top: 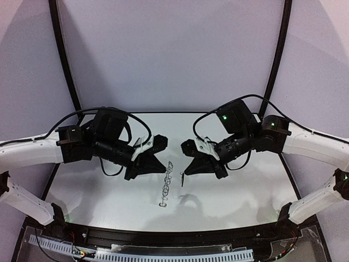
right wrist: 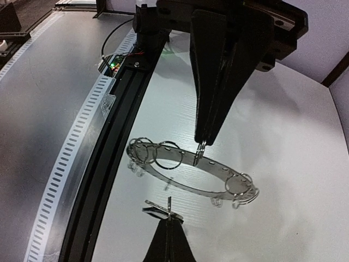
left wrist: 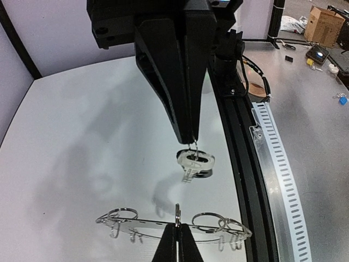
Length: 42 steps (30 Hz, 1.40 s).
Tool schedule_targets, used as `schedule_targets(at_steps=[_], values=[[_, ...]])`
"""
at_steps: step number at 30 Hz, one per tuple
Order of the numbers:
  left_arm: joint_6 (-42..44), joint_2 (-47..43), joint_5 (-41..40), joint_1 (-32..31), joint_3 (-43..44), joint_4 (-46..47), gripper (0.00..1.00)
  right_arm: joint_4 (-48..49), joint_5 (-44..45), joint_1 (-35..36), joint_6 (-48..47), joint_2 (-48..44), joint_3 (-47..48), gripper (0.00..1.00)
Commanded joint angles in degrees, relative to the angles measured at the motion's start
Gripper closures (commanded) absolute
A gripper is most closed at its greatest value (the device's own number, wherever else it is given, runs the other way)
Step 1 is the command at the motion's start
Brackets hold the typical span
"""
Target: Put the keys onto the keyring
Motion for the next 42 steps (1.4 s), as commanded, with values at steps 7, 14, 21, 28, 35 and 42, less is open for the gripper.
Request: schedule_targets(at_steps=[7, 14, 21, 28, 35, 42], values=[[-1.37, 1.49, 4.88, -0.16, 3.95, 2.45, 0.99, 4.60, 8.79, 2.16, -1.35, 0.68, 1.95, 1.00], [-1.56, 2.16, 4.82, -0.17, 4.68, 2.66, 0.99, 1.46, 11.43, 3.22, 0.05, 3.08, 5.04, 1.00], [-2.41, 2.61, 3.52, -0.19, 5.32, 1.87, 0.99, -3.11, 15.18, 4.69, 0.14, 4.39, 7.45, 1.00], [-2.65, 2.65, 1.86, -0.18, 5.83, 0.02, 0.99, -4.18, 17.65, 5.72, -0.54, 3.39, 7.26, 1.00], [-1.66, 3.26, 1.25, -0.20, 6.85, -1.89, 0.99, -3.15, 18.01, 6.26, -0.79, 2.37, 6.98, 1.00], [-1.53, 4.18, 1.21, -0.21, 7.18, -2.05, 0.99, -1.03, 17.90, 6.68, -0.97, 1.77, 6.14, 1.00]])
